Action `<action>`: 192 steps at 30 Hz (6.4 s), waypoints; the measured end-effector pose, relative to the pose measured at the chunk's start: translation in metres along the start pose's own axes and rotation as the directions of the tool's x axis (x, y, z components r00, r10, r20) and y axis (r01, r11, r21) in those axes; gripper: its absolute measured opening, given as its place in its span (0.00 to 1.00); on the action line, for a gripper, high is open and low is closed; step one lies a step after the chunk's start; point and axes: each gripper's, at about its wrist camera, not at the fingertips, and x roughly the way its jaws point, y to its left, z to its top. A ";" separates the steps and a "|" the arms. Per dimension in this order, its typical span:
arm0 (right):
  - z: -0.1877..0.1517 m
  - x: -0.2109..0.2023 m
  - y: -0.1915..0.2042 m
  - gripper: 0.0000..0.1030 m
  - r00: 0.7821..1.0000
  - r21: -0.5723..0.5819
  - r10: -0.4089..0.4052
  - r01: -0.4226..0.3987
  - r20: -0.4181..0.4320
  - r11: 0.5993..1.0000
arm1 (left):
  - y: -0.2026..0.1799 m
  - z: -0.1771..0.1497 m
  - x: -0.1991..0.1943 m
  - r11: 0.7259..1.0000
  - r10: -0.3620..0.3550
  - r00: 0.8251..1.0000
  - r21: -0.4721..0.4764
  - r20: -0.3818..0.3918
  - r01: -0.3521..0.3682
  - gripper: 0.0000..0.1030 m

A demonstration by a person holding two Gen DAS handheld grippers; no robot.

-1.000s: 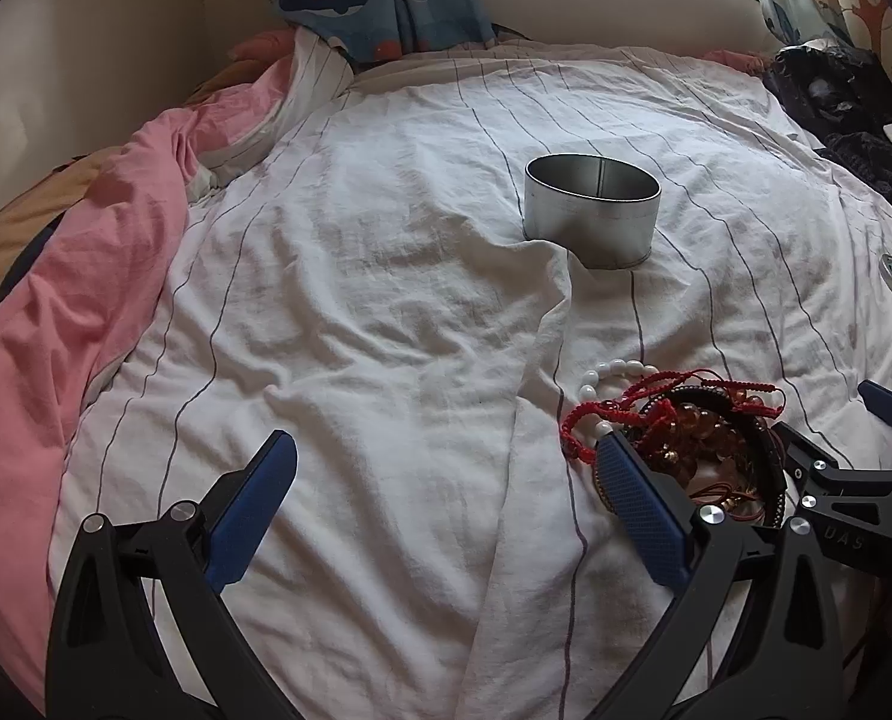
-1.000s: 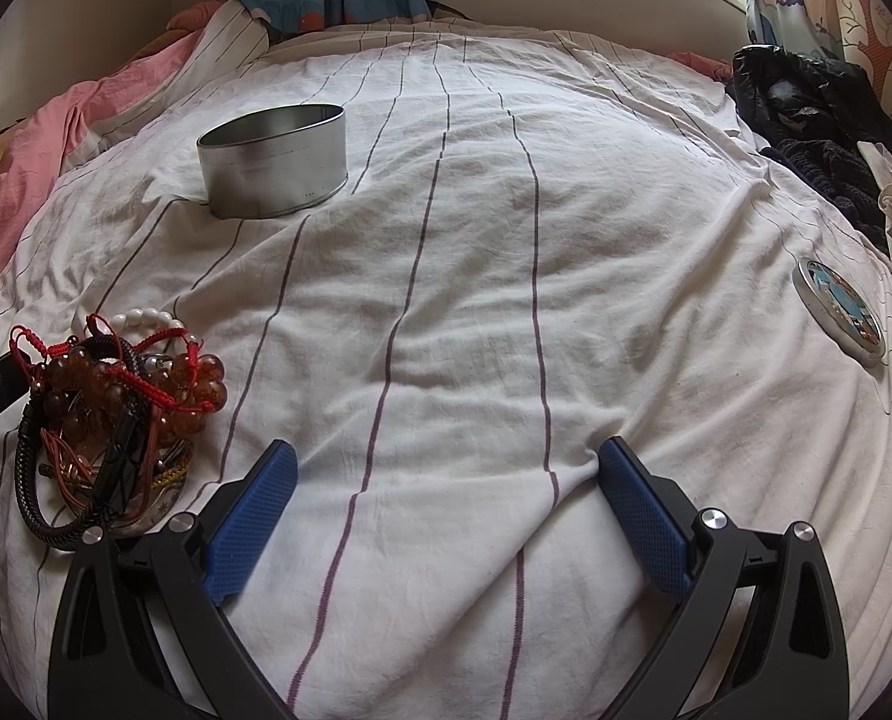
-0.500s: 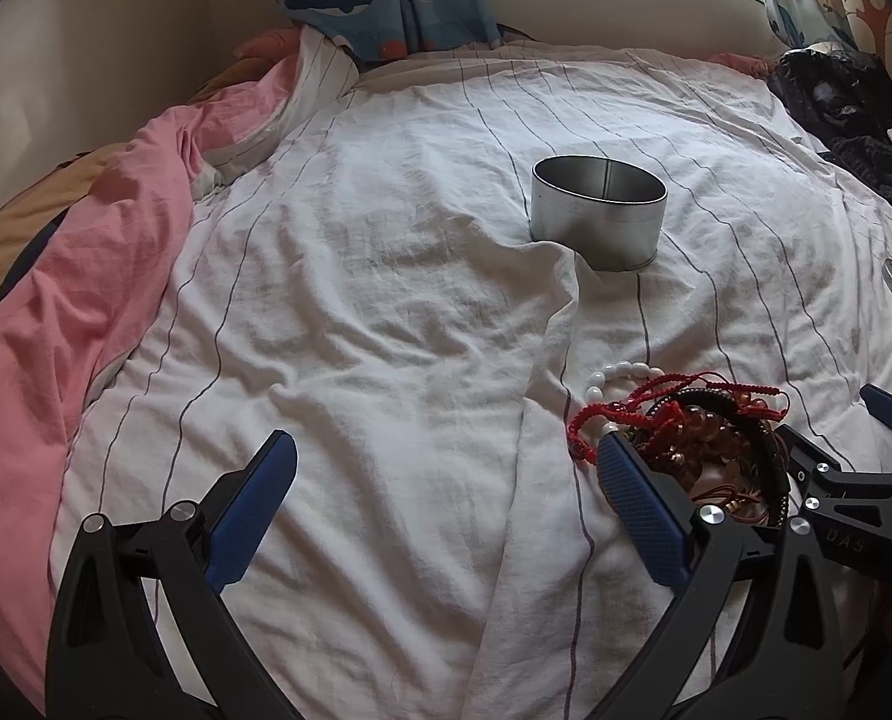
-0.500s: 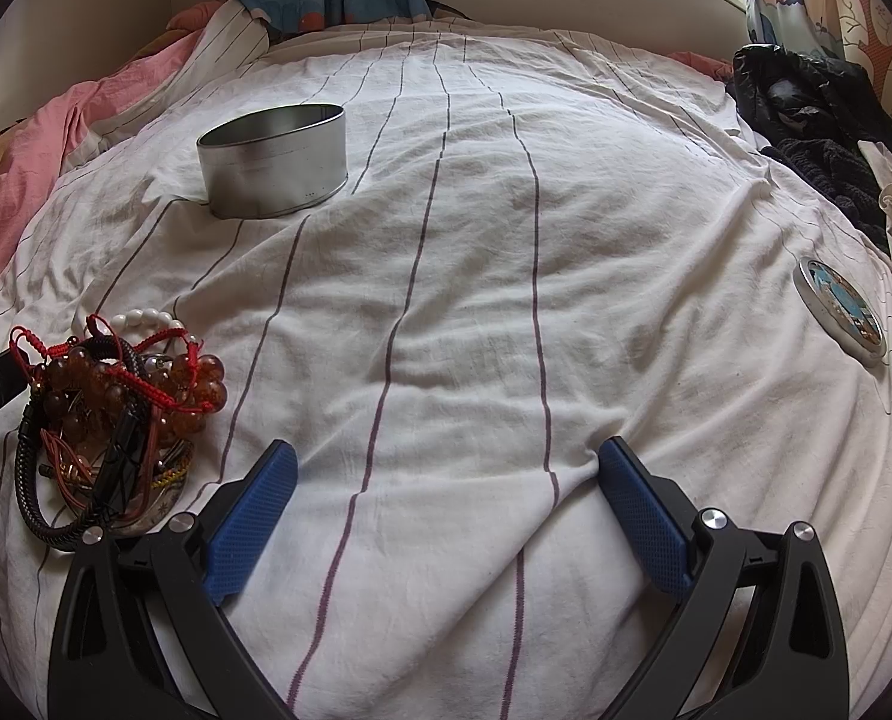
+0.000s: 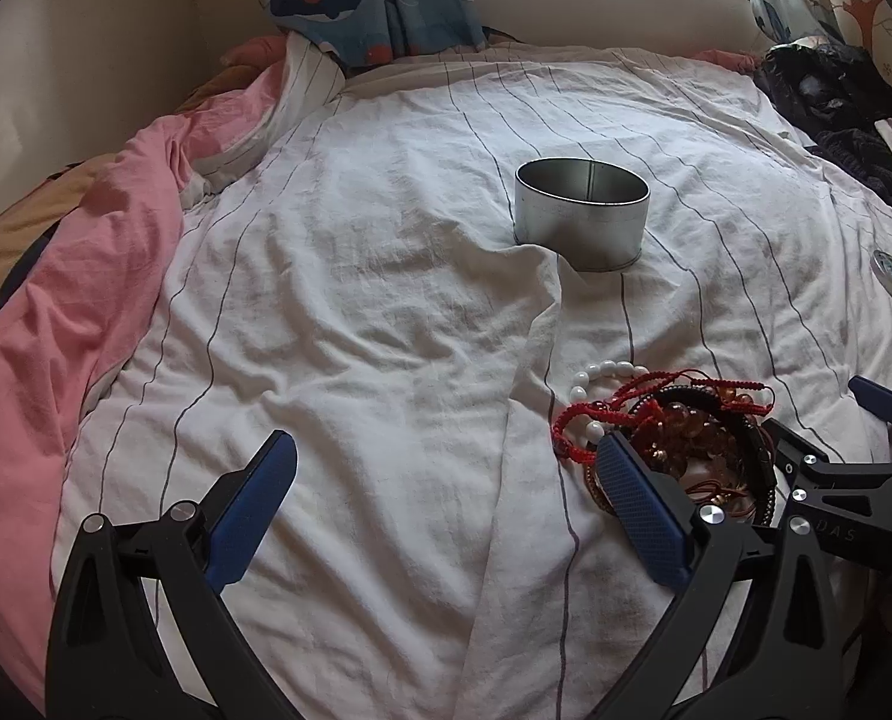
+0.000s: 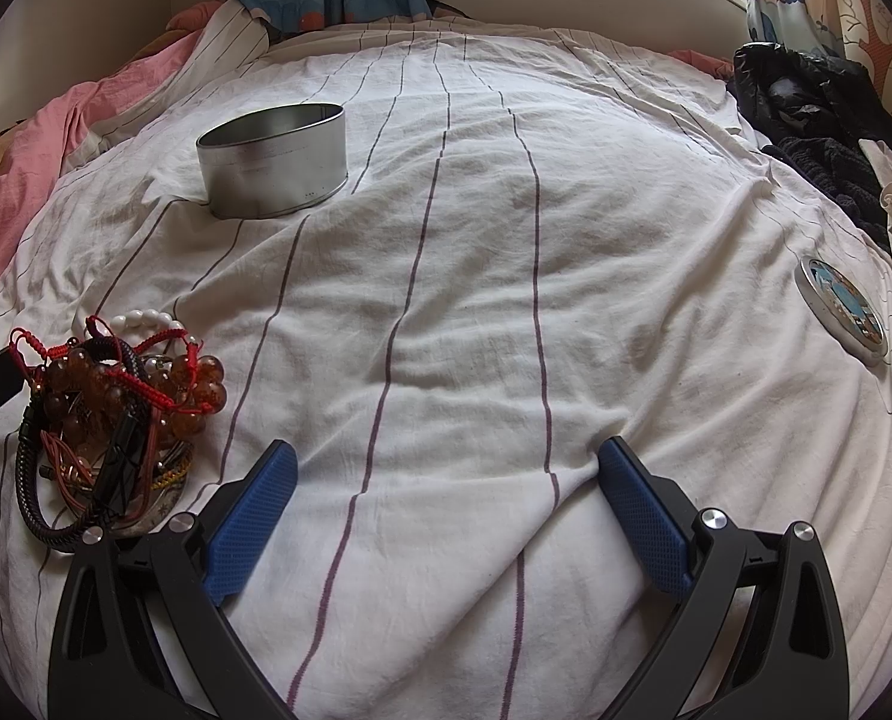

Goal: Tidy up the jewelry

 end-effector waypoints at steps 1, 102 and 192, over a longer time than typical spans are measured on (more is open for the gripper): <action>0.000 0.000 0.000 0.93 1.000 0.000 0.000 0.000 0.000 1.000 | -0.001 0.000 0.000 1.000 0.006 1.000 0.009 -0.003 -0.005 0.94; -0.007 -0.016 -0.006 0.93 0.997 0.042 0.076 -0.077 0.030 0.996 | 0.047 -0.004 0.014 0.976 0.000 0.998 -0.216 -0.062 -0.013 0.94; 0.024 -0.013 0.005 0.93 0.894 0.105 0.449 -0.445 -0.012 0.889 | 0.012 0.001 0.041 0.968 -0.230 0.971 -0.120 -0.056 0.223 0.55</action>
